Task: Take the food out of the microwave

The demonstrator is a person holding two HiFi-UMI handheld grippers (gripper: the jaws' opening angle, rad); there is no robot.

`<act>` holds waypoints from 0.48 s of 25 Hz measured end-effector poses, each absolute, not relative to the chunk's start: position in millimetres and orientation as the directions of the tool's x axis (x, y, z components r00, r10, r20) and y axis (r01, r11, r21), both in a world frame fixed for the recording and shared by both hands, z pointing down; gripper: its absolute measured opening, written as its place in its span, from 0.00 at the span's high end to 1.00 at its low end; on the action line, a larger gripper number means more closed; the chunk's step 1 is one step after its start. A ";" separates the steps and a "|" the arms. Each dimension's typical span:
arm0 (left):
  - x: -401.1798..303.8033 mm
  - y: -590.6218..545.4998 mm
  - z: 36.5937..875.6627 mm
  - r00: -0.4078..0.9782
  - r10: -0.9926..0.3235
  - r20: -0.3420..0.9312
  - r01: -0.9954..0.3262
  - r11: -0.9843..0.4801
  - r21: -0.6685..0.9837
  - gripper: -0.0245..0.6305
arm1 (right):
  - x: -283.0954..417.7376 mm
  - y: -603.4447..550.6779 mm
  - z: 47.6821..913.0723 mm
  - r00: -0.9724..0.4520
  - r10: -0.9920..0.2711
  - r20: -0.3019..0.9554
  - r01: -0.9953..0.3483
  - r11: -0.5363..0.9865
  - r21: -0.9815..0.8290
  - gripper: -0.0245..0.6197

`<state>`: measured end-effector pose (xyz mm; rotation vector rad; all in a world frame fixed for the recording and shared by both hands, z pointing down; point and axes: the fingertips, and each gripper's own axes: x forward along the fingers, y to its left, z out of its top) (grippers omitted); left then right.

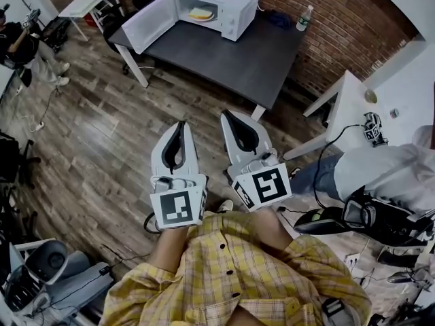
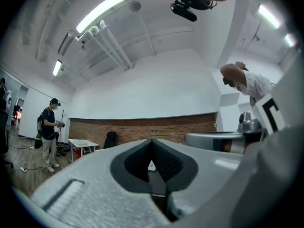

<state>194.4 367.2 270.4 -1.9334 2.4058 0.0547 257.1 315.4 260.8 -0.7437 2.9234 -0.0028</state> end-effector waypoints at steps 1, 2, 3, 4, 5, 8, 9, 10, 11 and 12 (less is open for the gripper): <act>193.7 362.7 271.9 -0.215 -0.975 -0.063 -0.976 0.216 -0.003 0.96 | 256.8 311.6 260.3 -0.871 -0.476 -0.123 -0.476 0.879 -0.032 0.96; 192.5 357.4 274.4 -0.215 -0.975 -0.062 -0.977 0.215 0.003 0.96 | 255.6 307.4 260.3 -0.871 -0.475 -0.125 -0.475 0.879 -0.029 0.96; 190.6 351.3 277.5 -0.214 -0.975 -0.060 -0.977 0.213 0.012 0.96 | 253.4 303.0 261.1 -0.872 -0.474 -0.125 -0.475 0.880 -0.024 0.96; 187.9 344.5 280.4 -0.211 -0.976 -0.058 -0.978 0.210 0.020 0.96 | 250.1 298.3 262.3 -0.873 -0.472 -0.124 -0.474 0.880 -0.017 0.96; 184.4 337.0 282.5 -0.207 -0.977 -0.057 -0.978 0.205 0.026 0.96 | 245.8 292.7 263.4 -0.873 -0.471 -0.122 -0.474 0.881 -0.012 0.96; 170.0 313.6 284.9 -0.196 -0.979 -0.051 -0.980 0.195 0.026 0.96 | 230.8 270.7 264.3 -0.871 -0.477 -0.121 -0.479 0.878 -0.012 0.96; 164.1 305.3 284.8 -0.195 -0.980 -0.051 -0.981 0.194 0.028 0.96 | 226.2 261.9 263.6 -0.868 -0.481 -0.124 -0.484 0.875 -0.012 0.96; 157.5 295.9 284.7 -0.194 -0.980 -0.053 -0.981 0.192 0.032 0.96 | 221.2 252.3 262.5 -0.865 -0.486 -0.127 -0.489 0.872 -0.009 0.96; 150.3 285.5 284.9 -0.191 -0.980 -0.057 -0.981 0.190 0.035 0.96 | 215.3 242.6 261.6 -0.861 -0.491 -0.130 -0.495 0.869 -0.005 0.96; 142.2 274.9 285.5 -0.188 -0.980 -0.059 -0.982 0.186 0.038 0.96 | 208.1 233.1 261.2 -0.858 -0.496 -0.132 -0.500 0.866 -0.002 0.96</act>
